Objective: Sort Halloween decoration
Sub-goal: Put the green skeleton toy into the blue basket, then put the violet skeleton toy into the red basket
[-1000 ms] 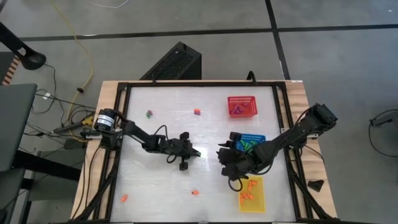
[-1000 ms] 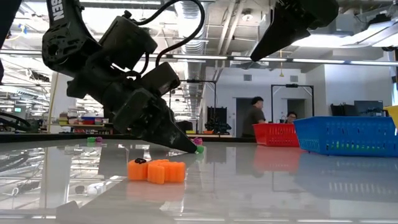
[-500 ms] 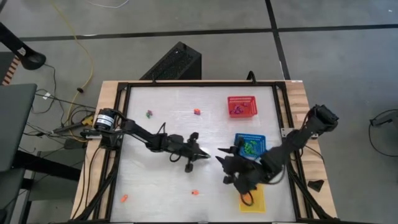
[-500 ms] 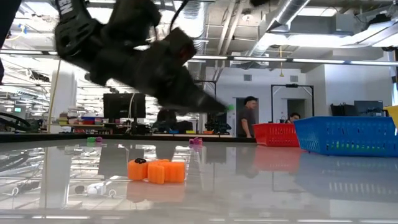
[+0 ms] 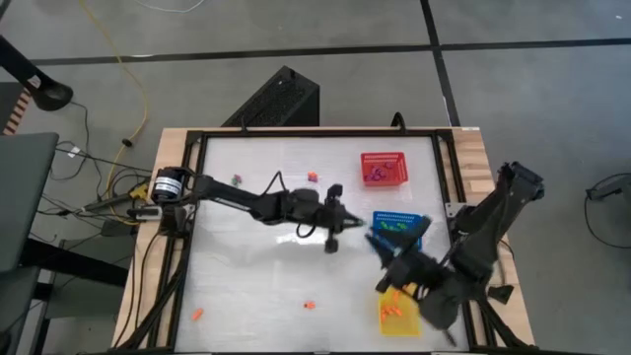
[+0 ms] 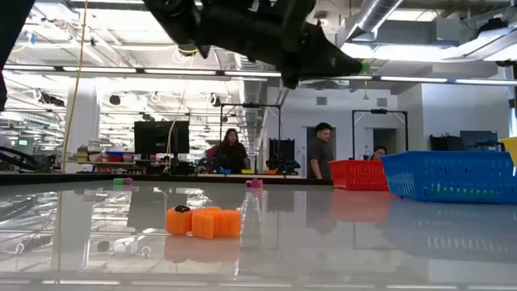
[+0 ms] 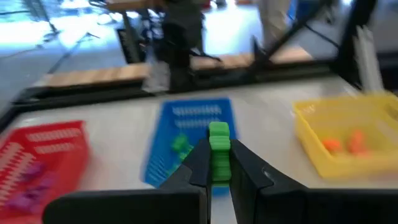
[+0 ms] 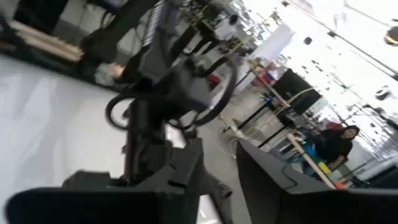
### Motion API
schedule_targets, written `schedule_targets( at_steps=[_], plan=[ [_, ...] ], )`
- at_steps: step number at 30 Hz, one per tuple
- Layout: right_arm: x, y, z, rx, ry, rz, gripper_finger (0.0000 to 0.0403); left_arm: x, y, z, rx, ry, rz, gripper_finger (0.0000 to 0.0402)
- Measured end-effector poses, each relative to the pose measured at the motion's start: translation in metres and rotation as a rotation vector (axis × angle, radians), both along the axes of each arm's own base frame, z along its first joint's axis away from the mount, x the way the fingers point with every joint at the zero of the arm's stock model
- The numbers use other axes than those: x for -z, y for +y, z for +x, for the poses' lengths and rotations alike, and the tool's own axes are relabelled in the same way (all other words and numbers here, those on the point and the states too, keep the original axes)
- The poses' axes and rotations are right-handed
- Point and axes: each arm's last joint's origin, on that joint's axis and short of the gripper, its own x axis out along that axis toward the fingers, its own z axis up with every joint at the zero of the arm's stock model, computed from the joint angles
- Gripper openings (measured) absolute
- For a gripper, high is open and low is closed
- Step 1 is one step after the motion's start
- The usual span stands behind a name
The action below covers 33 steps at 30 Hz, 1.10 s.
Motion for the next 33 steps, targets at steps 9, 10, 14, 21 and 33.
schedule_targets(
  at_steps=[9,10,14,21,33],
  plan=[
    [-0.061,-0.086,-0.036,-0.021,-0.106,0.248,0.0019,0.022,0.018,0.053,0.033,-0.006,-0.150,0.0013],
    [-0.067,-0.098,-0.040,-0.036,-0.117,0.286,0.0022,0.028,0.018,0.063,0.043,0.006,-0.152,0.0013],
    [-0.081,-0.136,-0.058,-0.095,-0.152,0.409,0.0024,0.045,0.019,0.094,0.050,0.070,-0.160,0.0013],
    [-0.067,-0.149,-0.067,-0.070,-0.130,0.400,0.0028,0.054,0.024,0.118,0.043,0.175,-0.134,0.0028],
    [-0.052,-0.145,-0.062,-0.063,-0.099,0.383,0.0024,0.041,0.027,0.110,0.049,0.280,-0.074,0.0199]
  ],
)
